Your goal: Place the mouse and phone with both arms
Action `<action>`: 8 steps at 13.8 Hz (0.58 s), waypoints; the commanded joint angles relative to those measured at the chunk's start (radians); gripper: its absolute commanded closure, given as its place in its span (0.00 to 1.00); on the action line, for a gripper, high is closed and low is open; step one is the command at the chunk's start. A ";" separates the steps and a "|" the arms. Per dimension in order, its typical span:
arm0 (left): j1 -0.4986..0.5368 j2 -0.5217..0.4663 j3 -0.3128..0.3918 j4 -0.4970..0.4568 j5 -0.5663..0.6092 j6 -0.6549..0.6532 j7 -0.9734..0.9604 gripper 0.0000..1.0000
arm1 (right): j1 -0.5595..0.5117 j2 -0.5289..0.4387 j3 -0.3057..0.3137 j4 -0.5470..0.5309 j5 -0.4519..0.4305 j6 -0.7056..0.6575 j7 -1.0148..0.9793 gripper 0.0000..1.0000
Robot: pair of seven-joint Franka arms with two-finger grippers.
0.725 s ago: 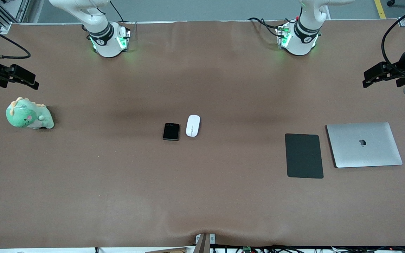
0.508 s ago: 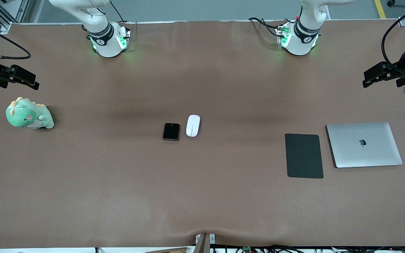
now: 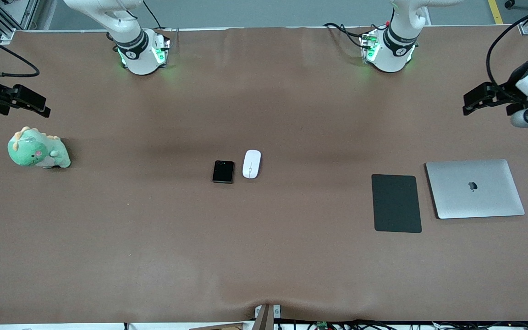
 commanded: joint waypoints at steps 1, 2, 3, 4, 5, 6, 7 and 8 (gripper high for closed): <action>-0.069 0.036 -0.019 0.011 0.008 0.005 -0.098 0.00 | -0.009 0.021 0.007 0.017 0.007 -0.009 -0.005 0.00; -0.101 0.053 -0.019 0.011 0.006 0.012 -0.140 0.00 | -0.010 0.022 0.007 0.017 0.007 -0.009 -0.008 0.00; -0.128 0.068 -0.019 0.010 0.006 0.023 -0.192 0.00 | -0.010 0.022 0.007 0.017 0.007 -0.009 -0.008 0.00; -0.159 0.085 -0.020 0.010 0.006 0.032 -0.231 0.00 | -0.010 0.024 0.007 0.017 0.008 -0.009 -0.008 0.00; -0.191 0.102 -0.020 0.010 0.002 0.046 -0.265 0.00 | -0.010 0.024 0.007 0.017 0.007 -0.009 -0.007 0.00; -0.214 0.119 -0.020 0.010 -0.004 0.064 -0.297 0.00 | -0.010 0.024 0.007 0.017 0.007 -0.009 -0.007 0.00; -0.245 0.134 -0.022 0.010 -0.006 0.095 -0.331 0.00 | -0.010 0.024 0.007 0.015 0.007 -0.009 -0.007 0.00; -0.279 0.146 -0.025 0.005 -0.006 0.129 -0.352 0.00 | -0.010 0.025 0.007 0.015 0.007 -0.009 -0.007 0.00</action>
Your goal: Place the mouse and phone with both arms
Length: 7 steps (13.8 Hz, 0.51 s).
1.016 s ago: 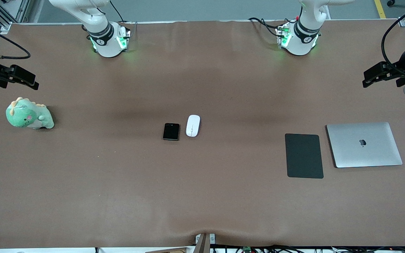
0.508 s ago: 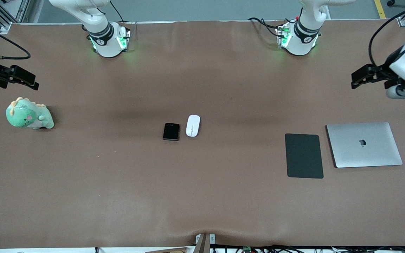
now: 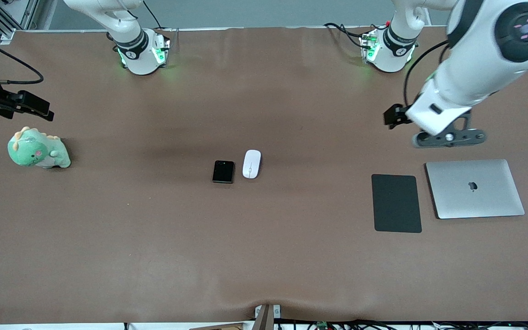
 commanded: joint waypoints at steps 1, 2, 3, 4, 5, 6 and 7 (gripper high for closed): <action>-0.077 0.047 -0.001 0.008 -0.006 0.057 -0.067 0.00 | -0.012 0.007 0.007 0.017 0.007 -0.009 -0.007 0.00; -0.108 0.067 -0.003 0.009 -0.007 0.069 -0.115 0.00 | -0.017 0.009 0.007 0.015 0.007 -0.009 -0.008 0.00; -0.132 0.081 -0.003 0.009 -0.007 0.098 -0.161 0.00 | -0.017 0.015 0.007 0.017 0.008 -0.008 -0.008 0.00; -0.164 0.102 -0.003 0.008 -0.007 0.123 -0.193 0.00 | -0.018 0.023 0.007 0.017 0.008 -0.009 -0.008 0.00; -0.195 0.123 -0.003 0.009 -0.007 0.144 -0.216 0.00 | -0.020 0.029 0.007 0.017 0.007 -0.009 -0.010 0.00; -0.221 0.143 -0.003 0.009 -0.006 0.174 -0.239 0.00 | -0.017 0.030 0.007 0.017 0.007 -0.009 -0.010 0.00; -0.256 0.166 -0.003 0.009 -0.004 0.207 -0.271 0.00 | -0.018 0.030 0.007 0.017 0.007 -0.009 -0.010 0.00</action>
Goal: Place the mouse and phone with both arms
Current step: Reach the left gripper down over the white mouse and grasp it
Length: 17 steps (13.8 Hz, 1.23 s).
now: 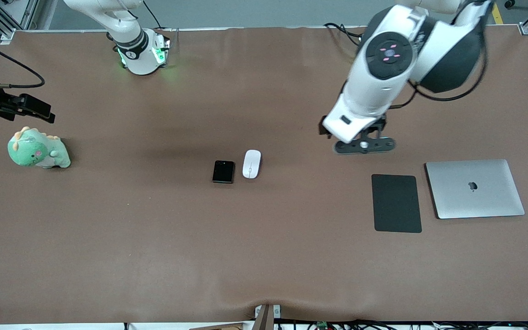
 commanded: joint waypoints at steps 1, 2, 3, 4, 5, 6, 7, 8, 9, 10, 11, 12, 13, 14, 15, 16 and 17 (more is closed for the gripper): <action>-0.077 0.062 0.004 0.012 -0.004 0.080 -0.088 0.00 | -0.019 0.014 0.010 0.017 0.005 -0.009 -0.010 0.00; -0.106 0.088 0.004 0.012 0.002 0.118 -0.139 0.00 | -0.019 0.020 0.010 0.017 0.007 -0.009 -0.013 0.00; -0.134 0.119 0.004 0.012 0.008 0.155 -0.177 0.00 | -0.019 0.030 0.010 0.017 -0.001 -0.009 -0.013 0.00; -0.159 0.147 0.005 0.012 0.007 0.194 -0.198 0.00 | -0.018 0.034 0.010 0.017 -0.003 -0.009 -0.013 0.00; -0.174 0.171 0.004 0.012 0.007 0.229 -0.213 0.00 | -0.018 0.045 0.010 0.017 -0.003 -0.009 -0.013 0.00; -0.185 0.194 0.004 0.012 0.007 0.266 -0.225 0.00 | -0.016 0.068 0.010 0.016 -0.004 -0.012 -0.013 0.00; -0.199 0.219 0.005 0.012 0.005 0.307 -0.235 0.00 | -0.018 0.076 0.010 0.016 -0.004 -0.014 -0.012 0.00; -0.209 0.240 0.004 0.014 0.005 0.342 -0.241 0.00 | -0.018 0.079 0.010 0.013 -0.004 -0.014 -0.013 0.00; -0.218 0.263 0.005 0.012 0.005 0.382 -0.242 0.00 | -0.019 0.080 0.010 0.012 -0.004 -0.014 -0.013 0.00; -0.228 0.283 0.005 0.014 0.004 0.421 -0.242 0.00 | -0.019 0.082 0.010 0.012 -0.004 -0.014 -0.012 0.00; -0.237 0.311 0.005 0.014 0.003 0.459 -0.242 0.00 | -0.021 0.085 0.010 0.012 -0.004 -0.014 -0.012 0.00; -0.252 0.341 0.005 0.015 0.007 0.496 -0.244 0.00 | -0.019 0.089 0.010 0.012 -0.004 -0.014 -0.013 0.00; -0.274 0.366 0.007 0.015 0.008 0.531 -0.242 0.00 | -0.021 0.089 0.008 0.011 -0.009 -0.014 -0.013 0.00; -0.284 0.388 0.011 0.015 0.008 0.569 -0.241 0.00 | -0.031 0.091 0.006 0.015 -0.010 -0.009 -0.013 0.00; -0.285 0.409 0.011 0.015 0.008 0.608 -0.239 0.00 | -0.045 0.102 0.008 0.020 -0.007 -0.009 -0.012 0.00; -0.289 0.432 0.013 0.017 0.010 0.654 -0.238 0.00 | -0.057 0.109 0.008 0.034 -0.003 -0.011 -0.012 0.00; -0.303 0.444 0.014 0.015 0.019 0.683 -0.238 0.00 | -0.065 0.111 0.008 0.040 0.003 -0.009 -0.012 0.00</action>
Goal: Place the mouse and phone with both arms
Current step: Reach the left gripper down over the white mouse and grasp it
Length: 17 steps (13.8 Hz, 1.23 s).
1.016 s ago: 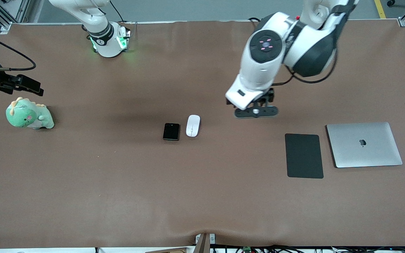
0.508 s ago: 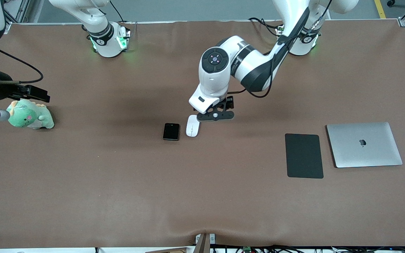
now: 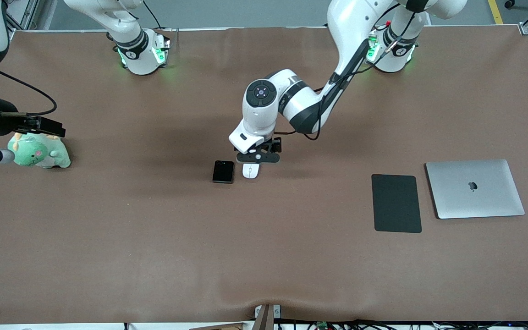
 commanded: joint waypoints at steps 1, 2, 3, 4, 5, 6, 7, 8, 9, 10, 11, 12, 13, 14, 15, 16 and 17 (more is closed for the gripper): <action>-0.028 0.046 0.013 0.020 0.036 0.056 -0.012 0.00 | -0.038 0.021 0.013 0.030 0.012 -0.014 -0.007 0.00; -0.034 0.061 0.013 0.020 0.058 0.061 -0.011 0.00 | -0.033 0.021 0.013 0.023 0.010 -0.014 -0.005 0.00; -0.042 0.079 0.012 0.020 0.076 0.062 -0.012 0.00 | -0.032 0.021 0.013 0.023 0.010 -0.014 0.004 0.00; -0.048 0.093 0.013 0.020 0.089 0.064 -0.011 0.00 | -0.027 0.021 0.013 0.023 0.010 -0.014 0.008 0.00; -0.051 0.109 0.013 0.020 0.098 0.077 -0.011 0.00 | -0.024 0.021 0.013 0.021 0.010 -0.024 0.022 0.00; -0.052 0.121 0.013 0.020 0.101 0.099 -0.011 0.00 | -0.019 0.019 0.016 0.024 0.010 -0.046 0.042 0.00; -0.055 0.138 0.013 0.021 0.101 0.116 -0.012 0.00 | 0.002 0.019 0.018 0.024 0.010 -0.058 0.077 0.00; -0.066 0.153 0.019 0.026 0.101 0.130 -0.012 0.00 | 0.031 0.022 0.018 0.019 -0.007 -0.067 0.085 0.00; -0.074 0.171 0.025 0.041 0.101 0.134 -0.012 0.00 | 0.043 0.031 0.018 0.016 -0.007 -0.087 0.056 0.00; -0.080 0.181 0.030 0.050 0.101 0.134 -0.014 0.00 | 0.044 0.039 0.018 0.015 -0.007 -0.086 0.039 0.00; -0.081 0.188 0.038 0.057 0.101 0.134 -0.014 0.00 | 0.041 0.053 0.017 0.015 -0.007 -0.087 0.044 0.00; -0.081 0.190 0.039 0.057 0.101 0.134 -0.014 0.00 | 0.033 0.057 0.018 0.013 -0.007 -0.091 0.042 0.00; -0.081 0.190 0.039 0.057 0.101 0.134 -0.014 0.00 | 0.027 0.067 0.017 0.006 -0.001 -0.094 0.033 0.00; -0.081 0.188 0.041 0.058 0.101 0.134 -0.014 0.23 | 0.025 0.068 0.018 -0.013 -0.001 -0.089 0.033 0.00; -0.081 0.188 0.042 0.058 0.101 0.134 -0.014 0.41 | 0.031 0.068 0.017 -0.022 -0.001 -0.083 0.031 0.00; -0.081 0.187 0.050 0.057 0.101 0.134 -0.014 0.53 | 0.034 0.070 0.018 -0.028 0.002 -0.081 0.031 0.00; -0.081 0.184 0.053 0.057 0.101 0.134 -0.014 0.65 | 0.036 0.068 0.018 -0.037 0.004 -0.081 0.030 0.00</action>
